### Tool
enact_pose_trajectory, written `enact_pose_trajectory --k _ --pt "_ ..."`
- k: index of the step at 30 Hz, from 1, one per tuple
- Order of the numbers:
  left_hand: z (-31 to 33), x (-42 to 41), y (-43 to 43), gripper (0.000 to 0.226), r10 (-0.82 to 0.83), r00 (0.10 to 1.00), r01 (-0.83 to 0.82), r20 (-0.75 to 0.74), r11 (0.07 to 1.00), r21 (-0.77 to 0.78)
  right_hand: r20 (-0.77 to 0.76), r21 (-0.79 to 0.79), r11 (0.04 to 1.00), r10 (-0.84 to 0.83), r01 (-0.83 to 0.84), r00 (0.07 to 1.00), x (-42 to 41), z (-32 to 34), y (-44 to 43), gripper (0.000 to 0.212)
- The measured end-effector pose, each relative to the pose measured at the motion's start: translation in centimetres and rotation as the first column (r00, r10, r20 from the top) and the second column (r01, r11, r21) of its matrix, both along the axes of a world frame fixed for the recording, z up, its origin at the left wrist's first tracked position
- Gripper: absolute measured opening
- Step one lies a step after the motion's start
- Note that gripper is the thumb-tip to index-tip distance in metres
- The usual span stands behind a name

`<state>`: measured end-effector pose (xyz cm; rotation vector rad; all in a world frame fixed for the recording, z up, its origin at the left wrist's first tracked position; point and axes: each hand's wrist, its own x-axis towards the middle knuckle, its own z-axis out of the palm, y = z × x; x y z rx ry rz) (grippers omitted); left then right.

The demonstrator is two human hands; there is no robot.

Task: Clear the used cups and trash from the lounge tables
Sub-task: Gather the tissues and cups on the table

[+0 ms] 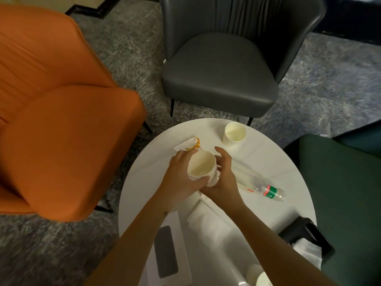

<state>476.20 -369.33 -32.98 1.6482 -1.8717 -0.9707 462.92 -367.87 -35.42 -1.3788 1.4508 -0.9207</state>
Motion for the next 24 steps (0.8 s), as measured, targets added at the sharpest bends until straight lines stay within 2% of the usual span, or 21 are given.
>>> enact_pose_trajectory --k 2,4,7,10,11,13,17,20,24 --pt "-0.4 -0.9 0.3 0.085 -0.02 1.0 0.02 0.003 1.0 0.011 -0.014 -0.018 1.0 -0.015 0.015 1.0 -0.1 0.3 -0.2 0.086" --pt "-0.5 -1.6 0.3 0.089 0.002 0.998 0.001 -0.07 0.999 0.049 -0.067 -0.047 0.999 -0.008 0.005 0.998 -0.6 0.3 -0.5 0.085" --pt "-0.7 -2.1 -0.1 0.082 0.081 0.992 -0.081 -0.1 0.997 0.006 -0.172 -0.073 0.994 0.073 -0.087 0.982 -1.4 1.0 -1.1 0.081" --pt "-0.9 -2.4 -0.9 0.08 0.171 0.984 -0.172 -0.048 0.985 -0.022 -0.405 -0.233 0.968 -0.004 -0.099 0.914 -3.4 0.7 -3.2 0.065" --pt "-1.2 -2.6 -1.0 0.081 0.2 0.98 -0.2 -0.012 0.978 -0.057 -0.441 -0.189 0.979 -0.014 -0.078 0.897 -4.4 0.3 -4.2 0.062" --pt "-1.6 -3.1 -1.0 0.084 0.254 0.967 -0.251 0.022 0.964 -0.083 -0.447 -0.061 0.998 -0.031 0.004 0.894 -6.4 -1.1 -6.5 0.069" --pt "-2.8 -4.6 -0.9 0.09 0.391 0.919 -0.39 0.05 0.921 -0.019 -0.577 -0.13 0.991 -0.092 0.02 0.812 -9.1 -3.6 -11.5 0.084" --pt "-3.6 -5.6 -0.9 0.083 0.517 0.855 -0.519 0.048 0.853 0.053 -0.621 -0.054 0.998 -0.008 -0.033 0.783 -9.5 -5.0 -14.5 0.091" --pt "-4.3 -6.8 -0.6 0.077 0.531 0.843 -0.536 0.087 0.843 0.041 -0.592 -0.031 0.994 0.069 -0.108 0.803 -9.6 -5.8 -15.7 0.09"
